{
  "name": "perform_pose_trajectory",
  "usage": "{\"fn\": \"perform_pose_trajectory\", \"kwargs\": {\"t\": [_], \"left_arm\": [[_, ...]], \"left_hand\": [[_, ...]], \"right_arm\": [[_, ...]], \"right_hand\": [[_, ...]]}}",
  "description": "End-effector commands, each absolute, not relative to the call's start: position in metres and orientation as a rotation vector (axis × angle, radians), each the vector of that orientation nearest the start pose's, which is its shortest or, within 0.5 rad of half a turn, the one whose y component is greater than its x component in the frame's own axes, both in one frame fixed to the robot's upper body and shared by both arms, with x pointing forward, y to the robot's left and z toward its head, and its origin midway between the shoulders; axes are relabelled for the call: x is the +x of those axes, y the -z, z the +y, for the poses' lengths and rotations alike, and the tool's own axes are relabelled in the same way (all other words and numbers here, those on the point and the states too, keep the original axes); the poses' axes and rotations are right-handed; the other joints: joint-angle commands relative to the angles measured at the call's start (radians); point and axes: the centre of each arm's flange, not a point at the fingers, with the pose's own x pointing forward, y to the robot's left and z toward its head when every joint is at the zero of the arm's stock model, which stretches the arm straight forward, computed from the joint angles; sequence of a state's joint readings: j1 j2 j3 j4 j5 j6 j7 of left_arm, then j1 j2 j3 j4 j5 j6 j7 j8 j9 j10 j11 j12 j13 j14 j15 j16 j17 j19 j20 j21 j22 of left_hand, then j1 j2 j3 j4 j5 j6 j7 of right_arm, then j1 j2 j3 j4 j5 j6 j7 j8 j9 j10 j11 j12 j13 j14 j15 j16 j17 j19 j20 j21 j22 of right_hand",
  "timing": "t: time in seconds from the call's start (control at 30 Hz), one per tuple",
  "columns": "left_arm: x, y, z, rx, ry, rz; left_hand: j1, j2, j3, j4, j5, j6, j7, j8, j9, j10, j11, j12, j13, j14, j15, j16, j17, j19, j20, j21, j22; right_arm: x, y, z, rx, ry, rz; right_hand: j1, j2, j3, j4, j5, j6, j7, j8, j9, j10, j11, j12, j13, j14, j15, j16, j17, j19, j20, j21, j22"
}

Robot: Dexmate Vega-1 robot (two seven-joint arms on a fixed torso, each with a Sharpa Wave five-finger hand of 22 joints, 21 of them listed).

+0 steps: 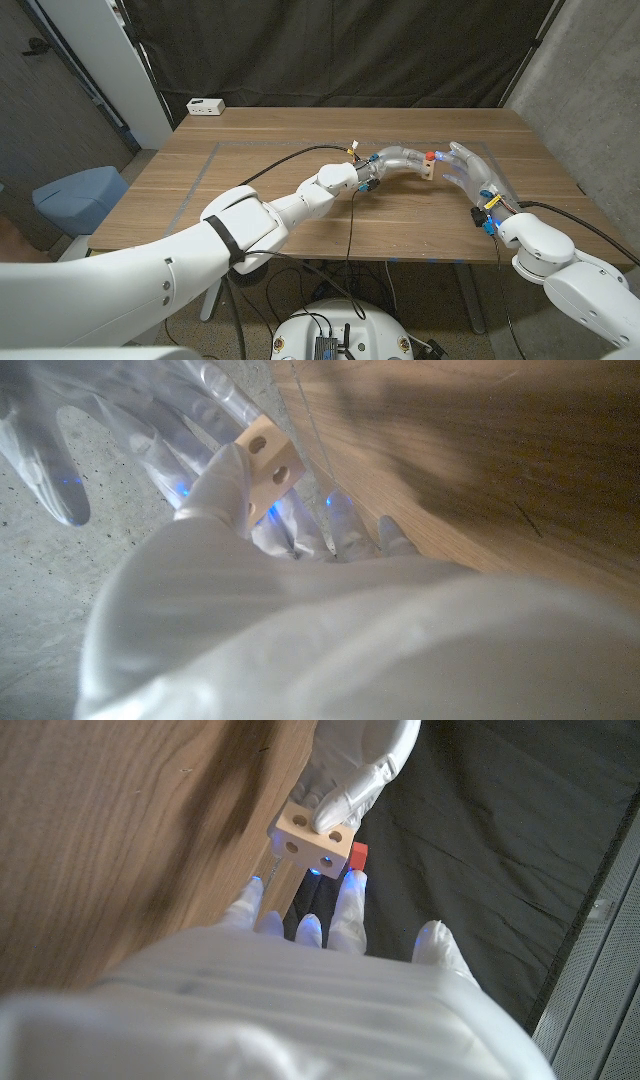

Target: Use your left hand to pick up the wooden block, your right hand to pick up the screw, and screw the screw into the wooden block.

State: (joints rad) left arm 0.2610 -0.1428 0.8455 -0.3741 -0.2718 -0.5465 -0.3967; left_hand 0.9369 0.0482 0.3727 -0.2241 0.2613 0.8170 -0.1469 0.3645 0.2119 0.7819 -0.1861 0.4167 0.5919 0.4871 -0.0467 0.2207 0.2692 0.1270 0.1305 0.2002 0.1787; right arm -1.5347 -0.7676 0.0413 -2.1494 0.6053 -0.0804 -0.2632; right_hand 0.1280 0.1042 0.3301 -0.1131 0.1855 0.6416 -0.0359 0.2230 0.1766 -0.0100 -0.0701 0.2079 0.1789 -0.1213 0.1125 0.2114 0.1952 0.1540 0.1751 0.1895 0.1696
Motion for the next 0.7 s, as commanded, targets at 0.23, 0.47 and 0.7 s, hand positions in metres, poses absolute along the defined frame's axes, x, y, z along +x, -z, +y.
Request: {"fn": "perform_pose_trajectory", "kwargs": {"t": [0.23, 0.47, 0.7], "left_arm": [[0.6707, 0.0074, -0.0715, 0.504, 0.9, -0.55], [0.6707, 0.0076, -0.0714, 0.506, 0.899, -0.551], [0.6699, 0.0078, -0.0706, 0.505, 0.902, -0.559]], "left_hand": [[-0.079, 0.09, 0.074, 0.073, 0.007, 0.074, 0.032, 0.008, 0.005, 0.01, 0.001, 0.034, 0.006, 0.01, -0.055, 0.004, 0.003, 0.005, 0.006, 0.007, 0.004], [-0.078, 0.091, 0.075, 0.072, 0.007, 0.073, 0.032, 0.007, 0.005, 0.01, 0.001, 0.034, 0.005, 0.01, -0.057, 0.004, 0.003, 0.005, 0.005, 0.007, 0.004], [-0.079, 0.09, 0.075, 0.072, 0.007, 0.074, 0.033, 0.008, 0.005, 0.011, 0.002, 0.035, 0.005, 0.011, -0.057, 0.004, 0.003, 0.005, 0.005, 0.006, 0.004]], "right_arm": [[0.4773, 0.0635, -0.3174, -0.129, -0.092, -0.446], [0.4778, 0.0642, -0.3167, -0.132, -0.11, -0.445], [0.477, 0.0653, -0.3165, -0.127, -0.109, -0.449]], "right_hand": [[0.003, 0.007, 0.004, 0.0, 0.004, 0.028, 0.004, -0.002, 0.004, 0.022, -0.003, 0.006, 0.003, 0.011, 0.0, 0.008, 0.003, 0.011, 0.001, 0.007, 0.001], [0.004, 0.008, 0.005, 0.0, 0.004, 0.035, 0.006, -0.002, 0.004, 0.025, -0.003, 0.005, 0.003, 0.013, 0.001, 0.008, 0.003, 0.012, 0.001, 0.006, 0.001], [0.003, 0.008, 0.005, 0.001, 0.004, 0.038, 0.004, -0.005, 0.004, 0.024, 0.0, 0.002, 0.003, 0.012, 0.0, 0.007, 0.003, 0.01, 0.002, 0.005, 0.001]]}}
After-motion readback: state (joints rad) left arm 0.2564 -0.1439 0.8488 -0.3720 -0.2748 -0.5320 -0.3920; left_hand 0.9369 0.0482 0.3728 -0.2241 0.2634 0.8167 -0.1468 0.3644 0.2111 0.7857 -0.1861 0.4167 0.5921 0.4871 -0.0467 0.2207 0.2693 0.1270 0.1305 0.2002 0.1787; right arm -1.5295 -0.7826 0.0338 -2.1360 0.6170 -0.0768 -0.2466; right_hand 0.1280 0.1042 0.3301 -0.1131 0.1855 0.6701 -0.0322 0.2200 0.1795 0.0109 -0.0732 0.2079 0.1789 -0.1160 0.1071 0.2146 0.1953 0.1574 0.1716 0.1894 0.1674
